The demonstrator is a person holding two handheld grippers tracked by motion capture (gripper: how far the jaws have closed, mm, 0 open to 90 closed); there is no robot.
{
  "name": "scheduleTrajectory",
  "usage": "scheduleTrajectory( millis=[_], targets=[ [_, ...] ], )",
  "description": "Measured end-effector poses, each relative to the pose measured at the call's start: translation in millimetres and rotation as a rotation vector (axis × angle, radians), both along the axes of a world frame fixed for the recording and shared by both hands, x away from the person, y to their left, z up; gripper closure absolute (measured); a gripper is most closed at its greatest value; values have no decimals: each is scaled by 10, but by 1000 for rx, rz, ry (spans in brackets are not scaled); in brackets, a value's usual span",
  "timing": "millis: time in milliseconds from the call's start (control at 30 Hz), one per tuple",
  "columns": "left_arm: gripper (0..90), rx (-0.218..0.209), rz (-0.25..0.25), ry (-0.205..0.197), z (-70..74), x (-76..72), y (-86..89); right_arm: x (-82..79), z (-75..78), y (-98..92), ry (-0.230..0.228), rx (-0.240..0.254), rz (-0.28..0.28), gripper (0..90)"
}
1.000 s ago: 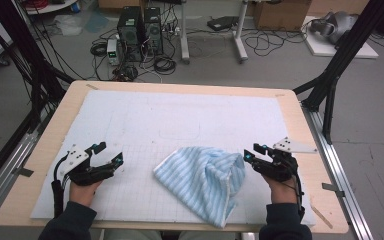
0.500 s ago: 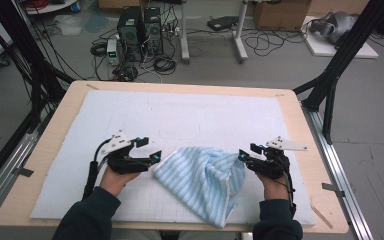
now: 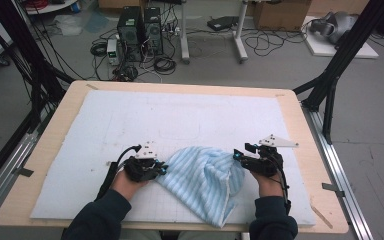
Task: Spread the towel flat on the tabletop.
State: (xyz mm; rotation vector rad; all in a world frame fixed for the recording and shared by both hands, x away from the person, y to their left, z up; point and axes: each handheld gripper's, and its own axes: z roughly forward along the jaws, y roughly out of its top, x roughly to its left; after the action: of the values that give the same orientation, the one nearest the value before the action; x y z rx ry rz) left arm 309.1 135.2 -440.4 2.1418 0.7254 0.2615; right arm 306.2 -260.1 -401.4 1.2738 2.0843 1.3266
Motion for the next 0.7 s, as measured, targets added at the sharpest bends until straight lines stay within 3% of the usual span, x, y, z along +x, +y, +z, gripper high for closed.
scheduleTrajectory(
  millis=[33, 67, 167, 233, 467, 567, 633, 700],
  targets=[
    [833, 0, 0, 0, 0, 0, 0, 5, 12, 8, -4, 0, 0, 448],
    [833, -35, 7, 3, 3, -83, 144, 8, 24, 15, -5, 1, 0, 446],
    [832, -44, 13, 5, 4, -173, 303, 16, 47, 25, -10, 2, -2, 444],
    [832, -76, 28, 11, 4, -254, 455, 46, 63, 48, -7, -2, -3, 444],
    [832, -103, 72, -14, 2, -451, 807, 101, 55, 199, 6, -27, 19, 457],
    [832, -120, 95, -11, -20, -491, 906, 164, -31, 368, 69, -67, 64, 442],
    [831, -120, 99, -9, -25, -493, 915, 221, -129, 485, 142, -106, 96, 411],
    [831, -129, 106, -10, -27, -492, 914, 268, -221, 606, 178, -161, 131, 460]
  ],
)
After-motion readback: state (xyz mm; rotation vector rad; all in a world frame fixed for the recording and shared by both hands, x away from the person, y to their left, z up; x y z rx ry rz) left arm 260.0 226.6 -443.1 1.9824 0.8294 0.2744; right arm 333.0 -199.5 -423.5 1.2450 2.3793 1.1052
